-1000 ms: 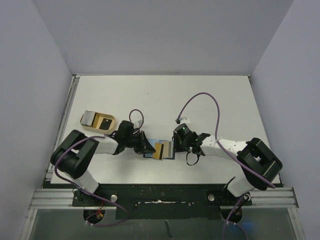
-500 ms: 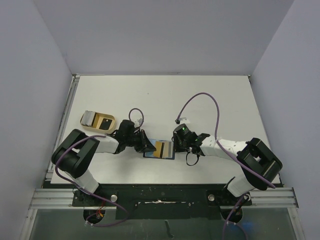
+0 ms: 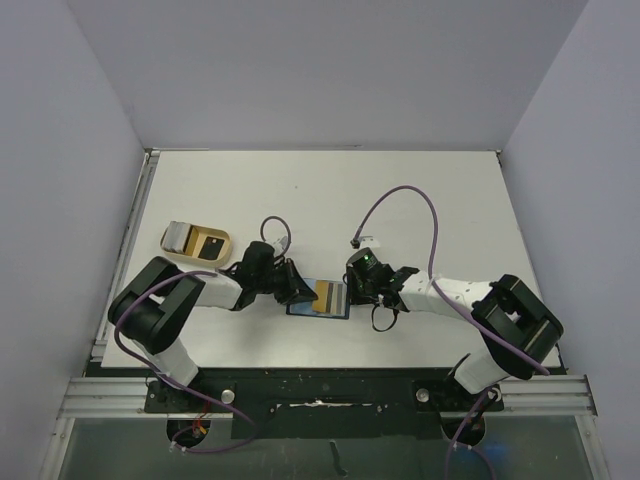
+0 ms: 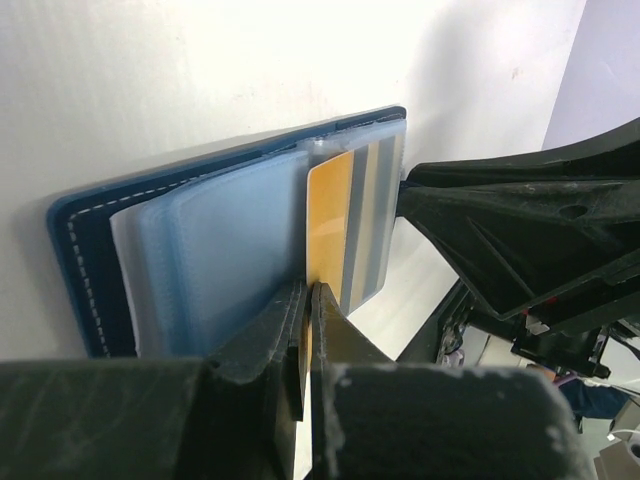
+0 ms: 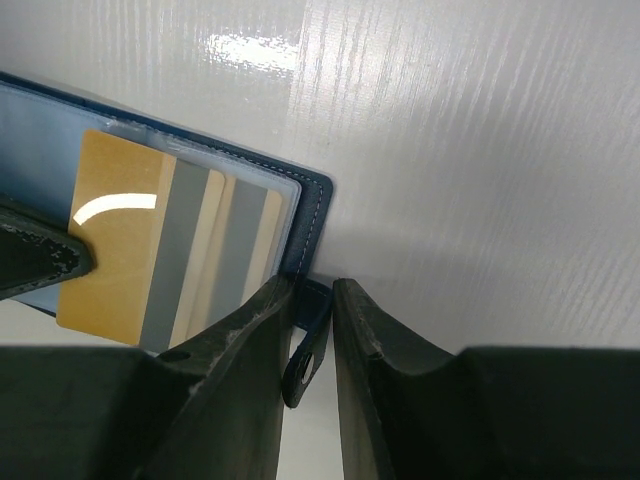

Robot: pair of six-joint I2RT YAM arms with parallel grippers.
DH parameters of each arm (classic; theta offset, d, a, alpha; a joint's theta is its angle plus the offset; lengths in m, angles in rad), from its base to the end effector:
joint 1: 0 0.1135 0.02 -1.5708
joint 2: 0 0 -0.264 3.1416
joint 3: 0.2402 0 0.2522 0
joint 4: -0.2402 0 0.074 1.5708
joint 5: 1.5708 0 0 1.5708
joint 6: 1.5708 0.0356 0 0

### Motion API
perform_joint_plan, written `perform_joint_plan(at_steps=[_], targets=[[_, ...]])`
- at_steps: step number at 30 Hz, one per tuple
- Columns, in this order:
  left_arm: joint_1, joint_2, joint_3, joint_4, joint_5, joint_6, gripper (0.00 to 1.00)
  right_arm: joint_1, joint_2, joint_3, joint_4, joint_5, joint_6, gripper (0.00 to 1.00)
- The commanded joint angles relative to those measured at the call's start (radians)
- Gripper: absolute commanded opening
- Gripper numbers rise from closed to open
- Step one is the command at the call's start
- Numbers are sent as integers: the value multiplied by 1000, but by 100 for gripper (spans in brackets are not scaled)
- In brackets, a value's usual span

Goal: Put the credit cards into the card holder
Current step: Insert the credit card into the card holder.

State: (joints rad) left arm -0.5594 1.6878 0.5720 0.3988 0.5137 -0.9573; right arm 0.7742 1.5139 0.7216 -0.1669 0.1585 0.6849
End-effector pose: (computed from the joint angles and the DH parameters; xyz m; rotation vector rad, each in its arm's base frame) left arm 0.2378 -0.1695 0.1130 -0.2058 2.5655 -1.2867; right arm 0.2058 0.1934 0.1554 -0.0501 2.5568 0.3866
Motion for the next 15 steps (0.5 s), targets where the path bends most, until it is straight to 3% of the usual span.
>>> perform_joint_plan(at_steps=[1,4,15], targets=[[-31,24,1,58,-41,-10,0,19,-2,-8,54,-1,21,24],[-38,18,2,59,-41,-12,0,19,-2,-8,55,-2,27,24],[-53,-85,31,-78,-161,66,32,20,-19,-17,51,10,34,23]])
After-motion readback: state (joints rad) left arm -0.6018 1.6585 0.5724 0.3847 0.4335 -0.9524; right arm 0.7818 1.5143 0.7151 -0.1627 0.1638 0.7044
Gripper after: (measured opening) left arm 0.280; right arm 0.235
